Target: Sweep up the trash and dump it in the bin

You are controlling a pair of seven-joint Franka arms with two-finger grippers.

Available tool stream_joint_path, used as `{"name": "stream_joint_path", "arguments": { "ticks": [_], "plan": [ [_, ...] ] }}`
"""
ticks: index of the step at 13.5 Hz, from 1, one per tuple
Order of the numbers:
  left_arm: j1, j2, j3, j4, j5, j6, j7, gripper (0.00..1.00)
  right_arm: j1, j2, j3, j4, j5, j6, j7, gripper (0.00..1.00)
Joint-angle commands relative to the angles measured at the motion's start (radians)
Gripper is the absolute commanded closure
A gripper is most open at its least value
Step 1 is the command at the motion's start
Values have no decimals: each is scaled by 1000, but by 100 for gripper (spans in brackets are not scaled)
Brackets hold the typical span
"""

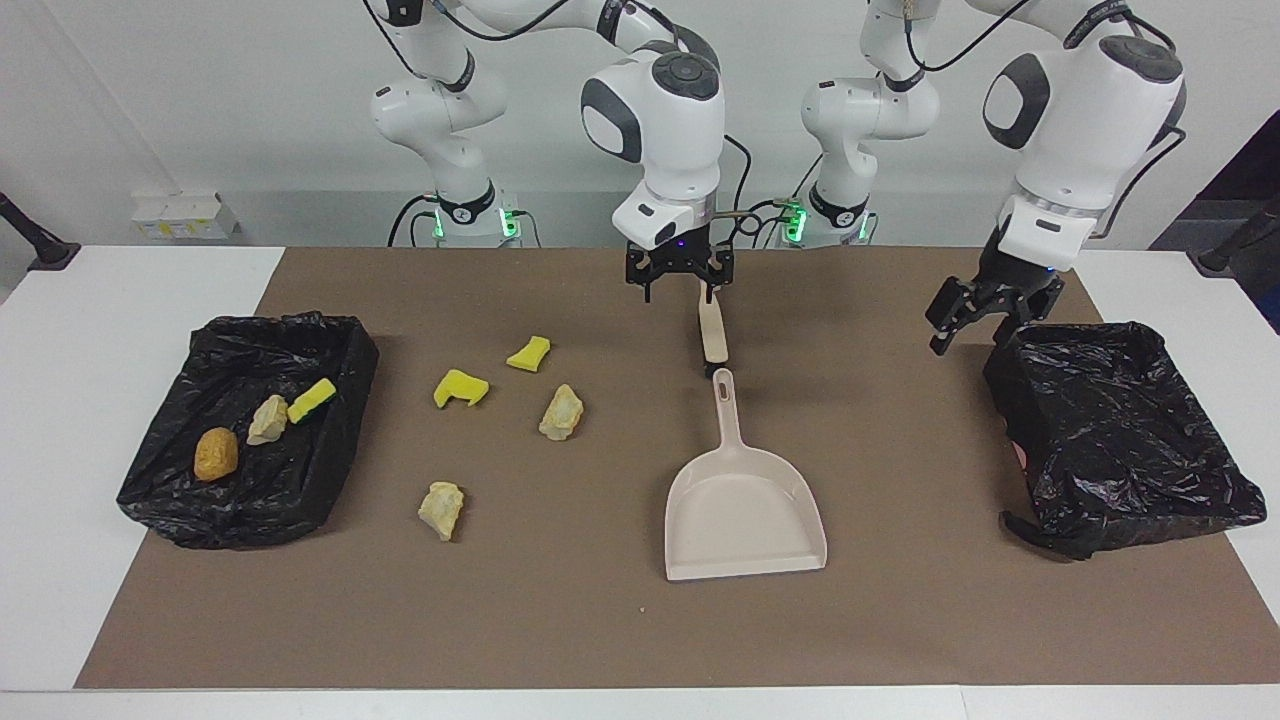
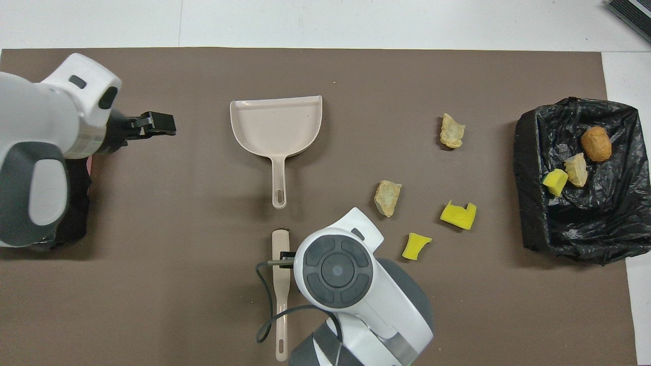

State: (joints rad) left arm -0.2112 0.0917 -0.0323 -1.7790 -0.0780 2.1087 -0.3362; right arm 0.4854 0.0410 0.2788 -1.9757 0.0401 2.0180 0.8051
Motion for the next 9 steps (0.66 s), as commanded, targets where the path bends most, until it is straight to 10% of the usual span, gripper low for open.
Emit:
{"name": "stream_joint_path", "arguments": {
  "ticks": [1, 9],
  "plan": [
    [-80, 91, 14, 64, -5, 33, -79, 0, 50, -84, -1, -121, 26, 34, 29, 8],
    [-253, 223, 15, 29, 7, 128, -202, 0, 217, -49, -1, -247, 27, 184, 172, 8]
  ]
}}
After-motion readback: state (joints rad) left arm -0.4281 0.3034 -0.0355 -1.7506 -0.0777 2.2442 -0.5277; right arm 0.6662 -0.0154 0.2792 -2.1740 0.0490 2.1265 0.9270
